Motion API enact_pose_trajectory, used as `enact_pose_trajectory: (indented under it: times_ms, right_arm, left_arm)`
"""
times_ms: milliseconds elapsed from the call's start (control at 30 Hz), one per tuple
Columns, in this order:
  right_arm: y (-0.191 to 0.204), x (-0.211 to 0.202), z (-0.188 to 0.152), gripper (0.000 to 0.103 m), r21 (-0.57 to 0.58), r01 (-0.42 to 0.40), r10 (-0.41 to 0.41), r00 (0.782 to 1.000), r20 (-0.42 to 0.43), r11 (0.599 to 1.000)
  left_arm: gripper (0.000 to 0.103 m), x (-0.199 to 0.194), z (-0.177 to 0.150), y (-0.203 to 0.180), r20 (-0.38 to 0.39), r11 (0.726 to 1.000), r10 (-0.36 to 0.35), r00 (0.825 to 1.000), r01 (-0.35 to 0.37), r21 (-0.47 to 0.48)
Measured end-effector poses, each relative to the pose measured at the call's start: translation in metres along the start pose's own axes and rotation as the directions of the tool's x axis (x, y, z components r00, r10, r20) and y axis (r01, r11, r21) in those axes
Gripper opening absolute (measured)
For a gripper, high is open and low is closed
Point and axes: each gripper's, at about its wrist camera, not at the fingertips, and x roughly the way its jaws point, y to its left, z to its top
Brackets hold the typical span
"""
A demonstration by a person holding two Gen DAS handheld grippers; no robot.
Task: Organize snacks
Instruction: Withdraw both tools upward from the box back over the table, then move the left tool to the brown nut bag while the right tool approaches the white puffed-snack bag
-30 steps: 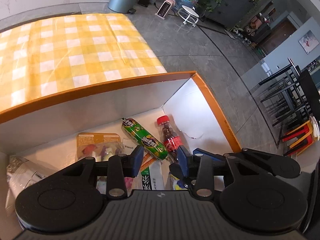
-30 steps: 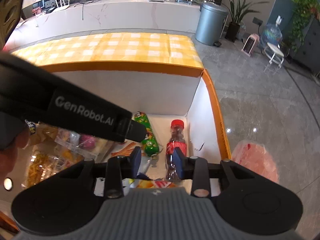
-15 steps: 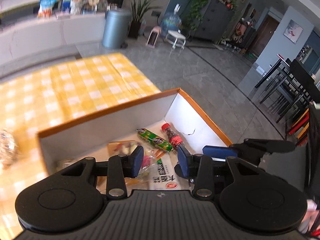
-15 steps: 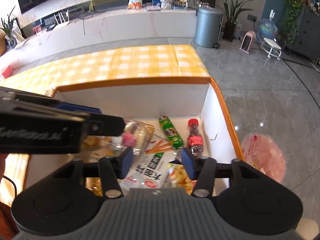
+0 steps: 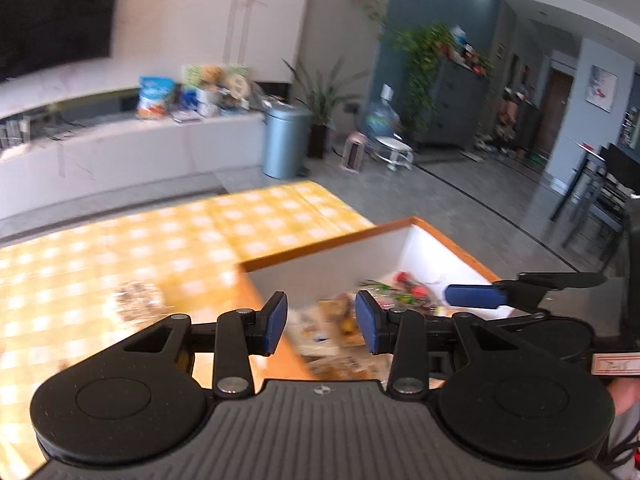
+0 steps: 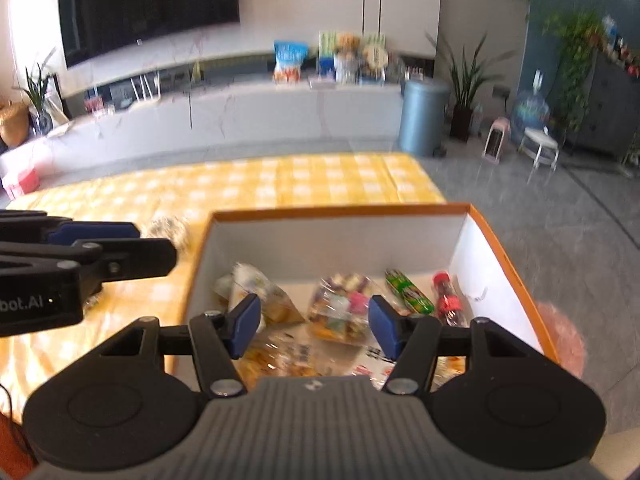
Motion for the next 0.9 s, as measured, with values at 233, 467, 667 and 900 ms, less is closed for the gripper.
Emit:
enact_pose_trajectory:
  times_ms: [233, 467, 667, 900]
  right_arm:
    - [0.054, -0.020, -0.017, 0.059, 0.016, -0.108, 0.106, 0.988, 0.117, 0.994]
    - [0.103, -0.016, -0.036, 0.060, -0.024, -0.142, 0.144, 0.979, 0.143, 0.990]
    - [0.130, -0.002, -0.054, 0.059, 0.002, -0.225, 0.223, 0.968, 0.113, 0.974]
    - [0.153, 0.013, -0.069, 0.059, -0.054, -0.218, 0.222, 0.972, 0.074, 0.974]
  left_arm:
    - [0.047, -0.036, -0.032, 0.032, 0.046, 0.990, 0.128, 0.991, -0.125, -0.070]
    - [0.047, -0.054, -0.061, 0.069, 0.061, 0.962, 0.241, 0.969, -0.230, -0.149]
    - [0.047, -0.059, -0.086, 0.100, 0.040, 0.941, 0.267, 0.963, -0.252, -0.226]
    - [0.060, -0.059, -0.113, 0.128, -0.001, 0.915, 0.281, 0.960, -0.268, -0.301]
